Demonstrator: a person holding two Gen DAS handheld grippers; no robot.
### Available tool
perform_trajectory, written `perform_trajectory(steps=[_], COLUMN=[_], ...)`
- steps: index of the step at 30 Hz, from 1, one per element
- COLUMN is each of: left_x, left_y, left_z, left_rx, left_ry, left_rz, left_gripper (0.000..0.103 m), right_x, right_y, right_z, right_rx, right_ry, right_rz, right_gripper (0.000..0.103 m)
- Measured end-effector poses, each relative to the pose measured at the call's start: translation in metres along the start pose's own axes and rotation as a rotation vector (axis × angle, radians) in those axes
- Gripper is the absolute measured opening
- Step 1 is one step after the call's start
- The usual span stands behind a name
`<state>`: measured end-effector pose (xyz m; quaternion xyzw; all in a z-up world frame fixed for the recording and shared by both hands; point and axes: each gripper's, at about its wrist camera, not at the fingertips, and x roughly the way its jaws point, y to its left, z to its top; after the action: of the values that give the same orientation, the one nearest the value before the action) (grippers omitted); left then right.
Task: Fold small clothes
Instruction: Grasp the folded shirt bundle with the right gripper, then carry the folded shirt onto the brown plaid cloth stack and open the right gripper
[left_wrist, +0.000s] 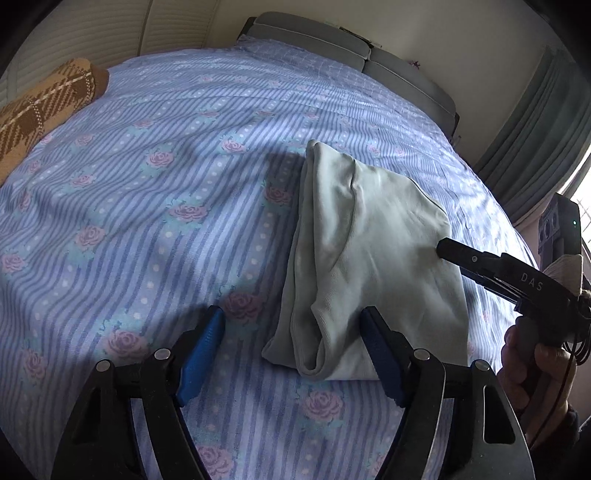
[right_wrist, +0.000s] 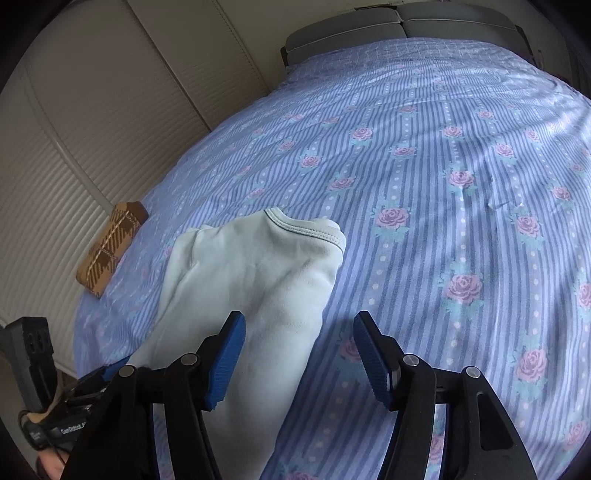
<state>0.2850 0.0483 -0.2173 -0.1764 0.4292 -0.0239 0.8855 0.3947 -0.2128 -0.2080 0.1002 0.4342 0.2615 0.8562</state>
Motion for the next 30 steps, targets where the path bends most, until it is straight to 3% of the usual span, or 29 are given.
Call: perform_trajectory(steps=[4,8,9,11,13,15,17,23,30], left_x=[0.005,0.007,0.006,0.008,0.009,0.009,0.008,-0.007,-0.045], left_y=[-0.006,-0.007,-0.007,-0.007,-0.01,-0.011,-0.009,-0.009,0.004], left_z=[-0.003,-0.002,-0.002,-0.002,-0.003,-0.003,-0.003,0.003,0.025], left_rx=[0.039,0.032,0.029,0.028,0.05,0.05,0.039,0.035,0.015], left_ry=[-0.009,-0.022,-0.025,-0.015,-0.009,-0.001,0.004,-0.011,-0.019], left_rz=[-0.006,-0.029,-0.039,-0.078,-0.07,-0.084,-0.096,-0.109,-0.141], left_gripper=[0.083,0.081,0.075,0.044,0.039,0.027,0.02,0.015,0.015], right_x=[0.014,0.023,0.026,0.034,0.037,0.038,0.038,0.022,-0.002], right_y=[-0.009,-0.011,-0.009,-0.009,-0.01,-0.016,-0.023,-0.017,0.016], right_z=[0.006,0.013,0.014,0.015,0.015,0.016,0.015,0.013,0.027], right_rx=[0.003,0.004,0.0,-0.004,0.013,0.063,0.114,0.13,0.114], right_ry=[0.023,0.026,0.029,0.041,0.043,0.046,0.049,0.015,-0.018], right_rz=[0.036,0.098,0.11,0.129,0.148,0.195,0.239,0.225,0.192], right_gripper=[0.062,0.062,0.058,0.052,0.045,0.027,0.02,0.016,0.015])
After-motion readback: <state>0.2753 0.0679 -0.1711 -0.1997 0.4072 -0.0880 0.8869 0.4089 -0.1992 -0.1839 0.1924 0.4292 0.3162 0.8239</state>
